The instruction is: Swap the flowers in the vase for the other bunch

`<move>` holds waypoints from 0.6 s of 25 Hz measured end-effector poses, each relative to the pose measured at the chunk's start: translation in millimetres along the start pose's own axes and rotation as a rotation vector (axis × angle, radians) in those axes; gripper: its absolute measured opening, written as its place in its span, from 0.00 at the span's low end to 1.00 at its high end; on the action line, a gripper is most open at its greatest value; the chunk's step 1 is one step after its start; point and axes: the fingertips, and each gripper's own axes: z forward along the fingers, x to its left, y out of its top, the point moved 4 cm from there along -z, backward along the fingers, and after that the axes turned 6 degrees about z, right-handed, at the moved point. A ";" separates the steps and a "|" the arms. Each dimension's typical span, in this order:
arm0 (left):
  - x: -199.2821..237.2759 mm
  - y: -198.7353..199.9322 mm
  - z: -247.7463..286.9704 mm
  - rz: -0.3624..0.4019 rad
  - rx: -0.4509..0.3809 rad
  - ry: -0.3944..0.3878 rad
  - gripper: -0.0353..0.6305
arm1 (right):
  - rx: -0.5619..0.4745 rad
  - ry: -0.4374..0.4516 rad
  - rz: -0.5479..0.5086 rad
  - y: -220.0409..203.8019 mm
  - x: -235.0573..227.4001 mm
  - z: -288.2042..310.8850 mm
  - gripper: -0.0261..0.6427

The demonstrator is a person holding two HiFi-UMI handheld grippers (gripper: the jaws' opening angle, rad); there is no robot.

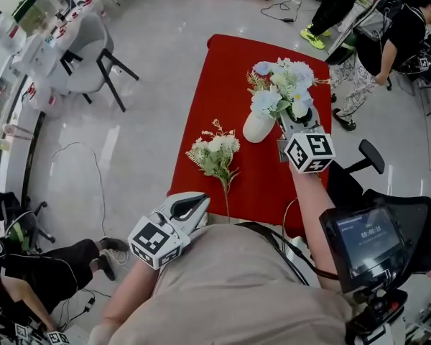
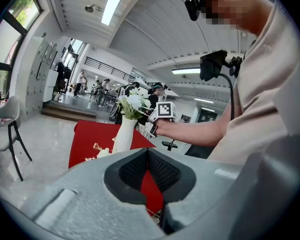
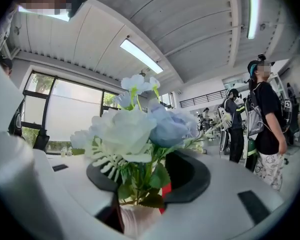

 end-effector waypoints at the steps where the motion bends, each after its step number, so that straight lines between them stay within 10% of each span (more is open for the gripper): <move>1: 0.5 0.2 0.6 0.000 0.000 -0.003 0.06 | 0.006 0.000 0.001 -1.2 -0.8 -0.1 0.36; 15: 1.2 -0.1 2.9 0.010 0.001 -0.048 0.06 | 0.032 -0.007 0.058 -7.2 -4.2 -9.3 0.49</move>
